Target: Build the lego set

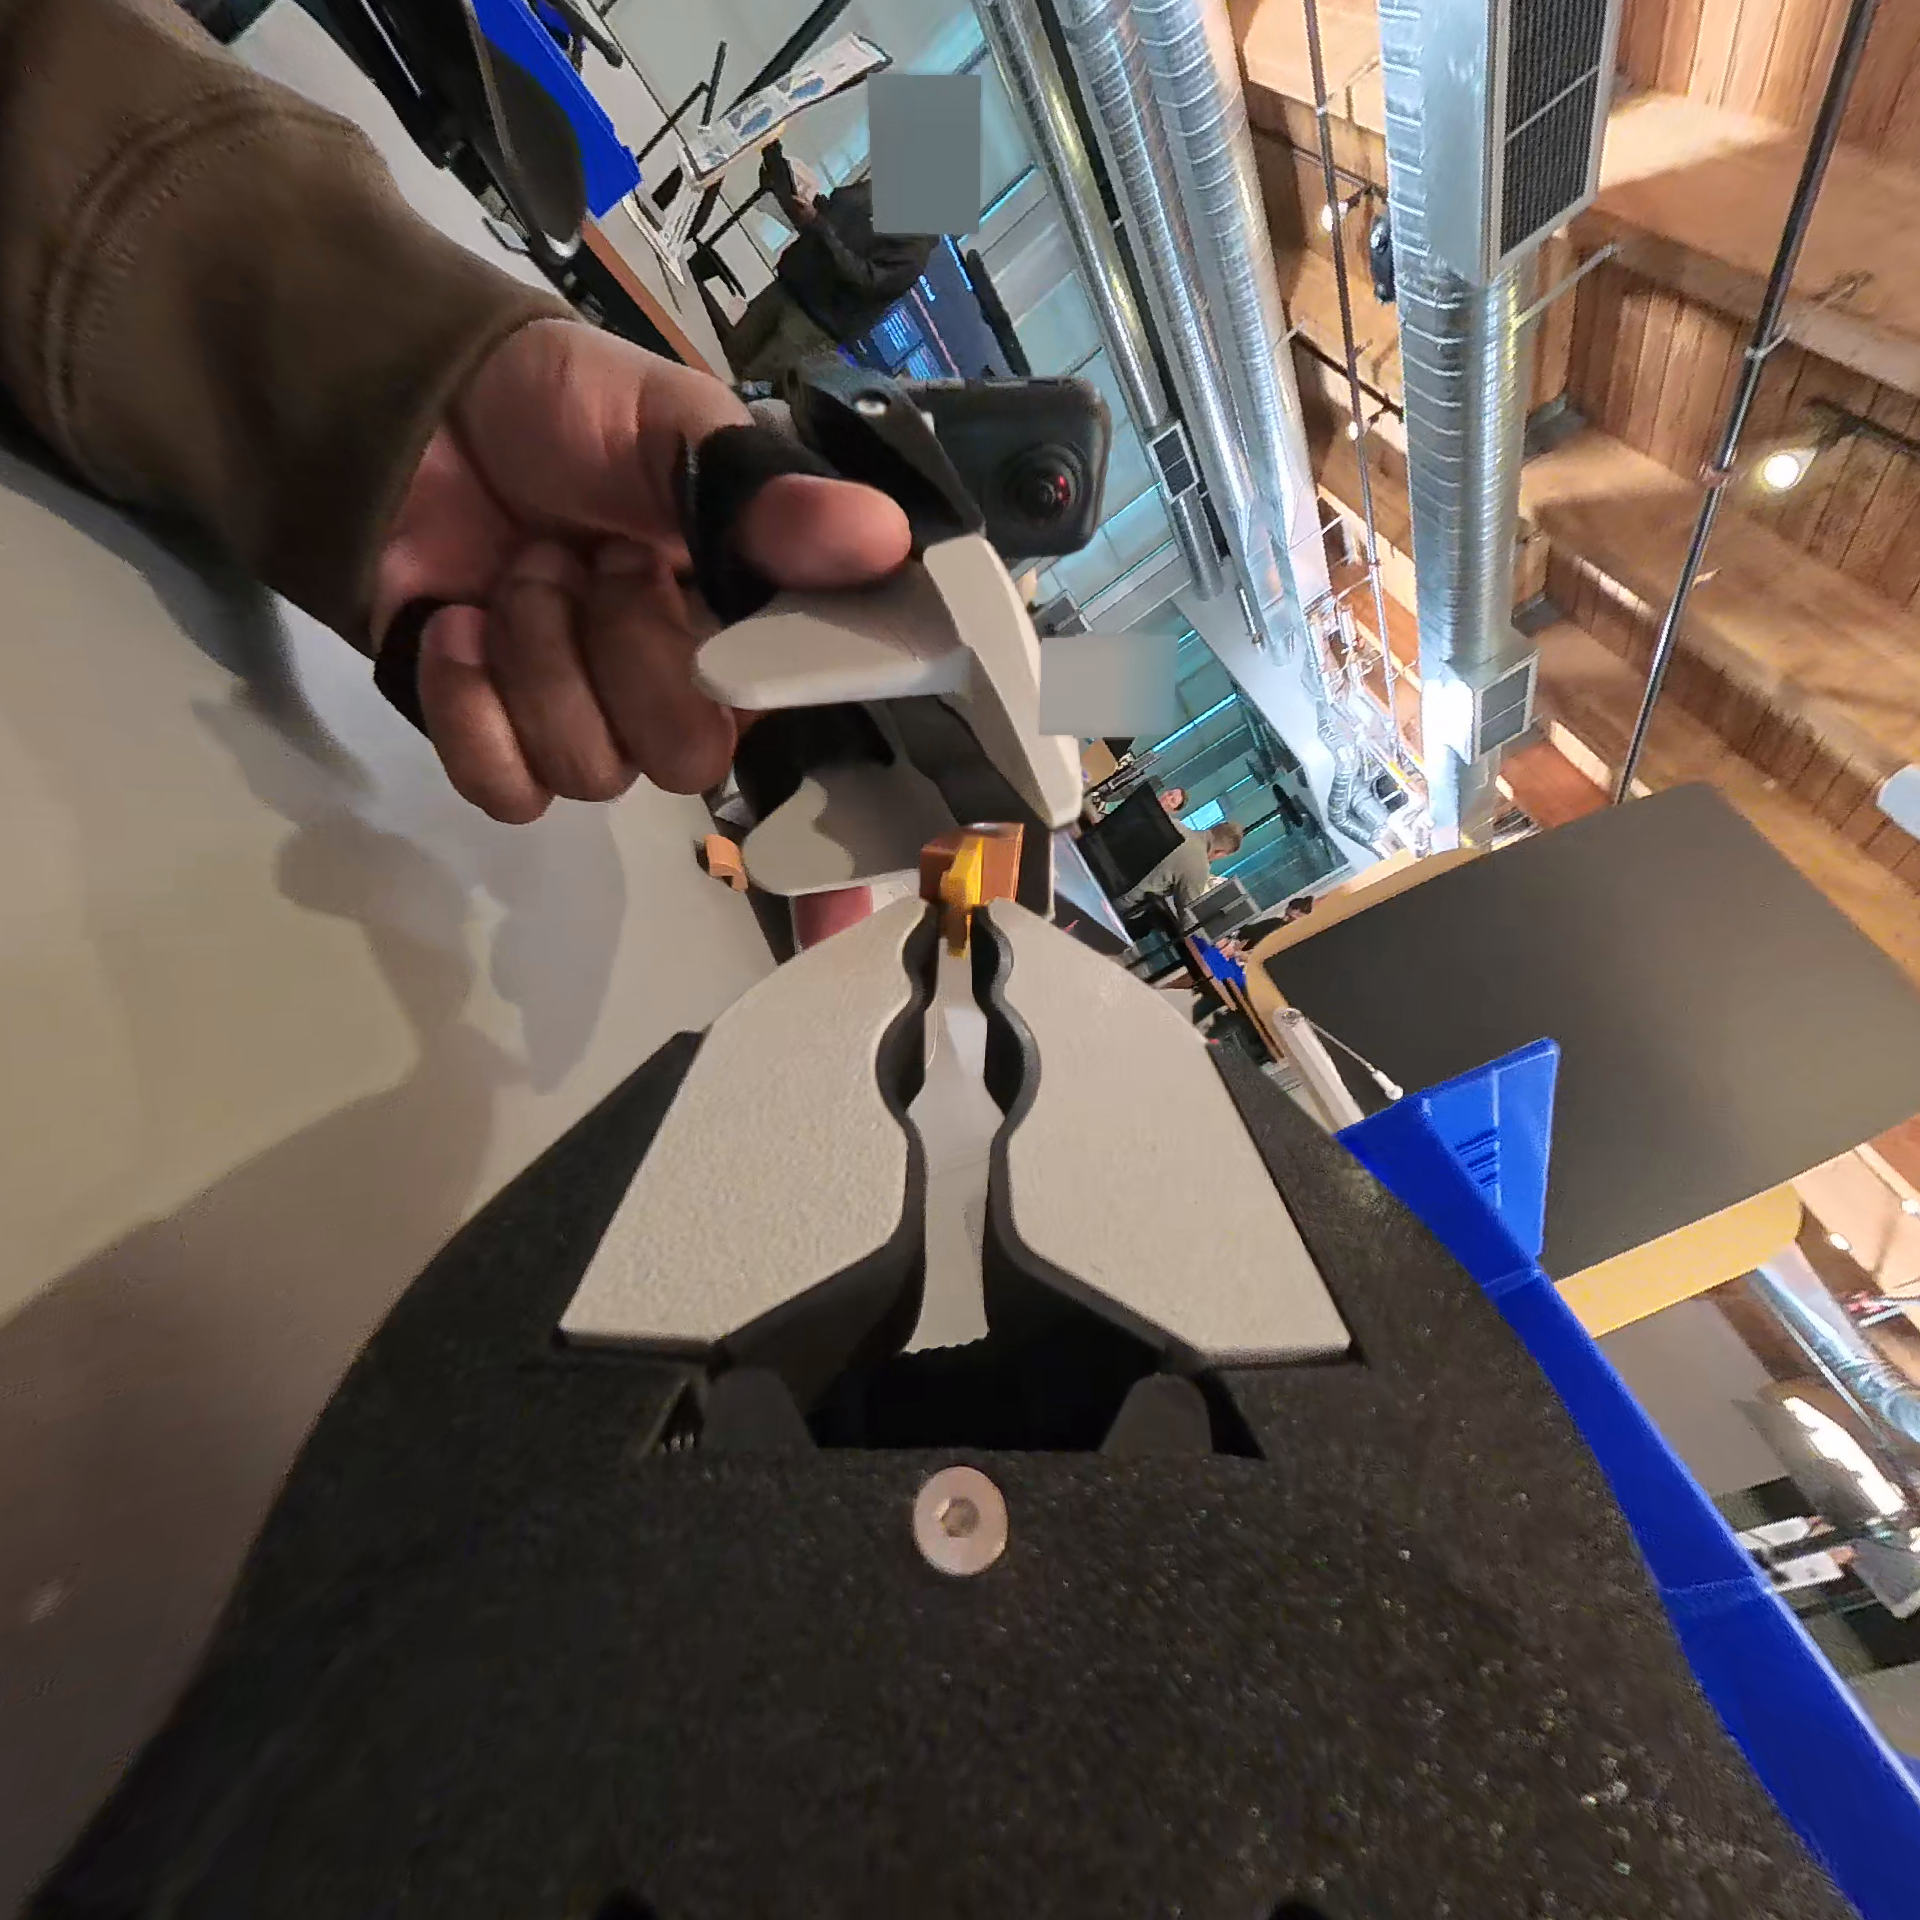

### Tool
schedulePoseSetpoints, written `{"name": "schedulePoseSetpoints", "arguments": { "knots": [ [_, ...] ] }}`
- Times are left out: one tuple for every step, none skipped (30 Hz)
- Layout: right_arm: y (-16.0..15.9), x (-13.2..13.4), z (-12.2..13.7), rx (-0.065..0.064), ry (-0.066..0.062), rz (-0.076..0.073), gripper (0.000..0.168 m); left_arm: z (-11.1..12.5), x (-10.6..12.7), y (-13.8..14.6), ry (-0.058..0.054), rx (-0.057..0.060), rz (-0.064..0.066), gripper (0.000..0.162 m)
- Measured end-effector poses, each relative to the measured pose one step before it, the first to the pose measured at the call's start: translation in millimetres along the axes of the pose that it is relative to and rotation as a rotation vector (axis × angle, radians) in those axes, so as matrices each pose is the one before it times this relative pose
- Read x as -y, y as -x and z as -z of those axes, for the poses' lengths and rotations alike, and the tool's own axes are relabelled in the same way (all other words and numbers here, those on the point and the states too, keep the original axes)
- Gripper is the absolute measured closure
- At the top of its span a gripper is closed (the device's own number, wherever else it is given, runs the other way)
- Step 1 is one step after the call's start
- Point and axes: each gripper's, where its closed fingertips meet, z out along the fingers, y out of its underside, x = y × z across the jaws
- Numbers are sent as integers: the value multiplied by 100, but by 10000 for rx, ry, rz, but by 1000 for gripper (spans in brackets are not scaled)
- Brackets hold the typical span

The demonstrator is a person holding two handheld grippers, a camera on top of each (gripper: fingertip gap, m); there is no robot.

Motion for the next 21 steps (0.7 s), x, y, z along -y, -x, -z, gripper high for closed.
{"name": "schedulePoseSetpoints", "arguments": {
  "knots": [
    [2,93,49,-26,-42,102,163,15,2,-16,-7,-50,89,144],
    [-5,87,38,-23,-45,73,163,41,-6,-3,0,-49,92,146],
    [17,51,12,-12,-18,65,163,26,-19,7,-1,-30,59,147],
    [37,-2,-9,-7,13,71,163,18,-28,1,13,-1,21,147],
    [7,12,5,-25,-6,82,163,14,-17,-1,0,7,-25,147],
    [11,36,20,-15,-21,64,163,8,-23,-44,0,-22,-3,147],
    [-40,46,20,-26,-29,12,163,-2,-4,-26,-4,-23,27,146],
    [-117,48,21,-55,-35,-23,163,-26,-49,49,23,32,42,142],
    [-107,53,28,-24,-27,-36,163,-30,-126,152,79,82,22,137],
    [-83,-20,8,-10,0,-38,163,-21,-56,71,34,32,25,135],
    [-70,-50,3,-19,14,-16,163,-12,-19,5,5,-13,22,134],
    [-32,-31,-4,-7,6,13,163,-17,14,-41,-10,-38,19,134],
    [1,21,18,2,-21,26,163,-15,0,-60,-3,-41,6,135],
    [41,24,-1,14,-18,35,163,-20,-24,-54,21,-33,-12,136],
    [59,-1,-3,14,1,44,163,-29,-90,-24,51,-14,-17,137],
    [83,-16,-32,24,16,54,163,-49,-98,-80,50,-46,-5,139],
    [78,-26,-17,19,12,52,163,-46,-84,-102,36,-72,11,141],
    [33,23,-3,-5,-9,37,163,-29,-24,-80,3,-61,-2,145],
    [-6,13,11,-12,-6,22,163,-6,2,-26,-19,-5,-22,145],
    [-9,9,-3,2,-3,4,163,8,4,-21,-4,-1,-52,145],
    [-15,4,-3,-8,2,14,163,-2,9,-8,-21,-3,-34,145]
  ]
}}
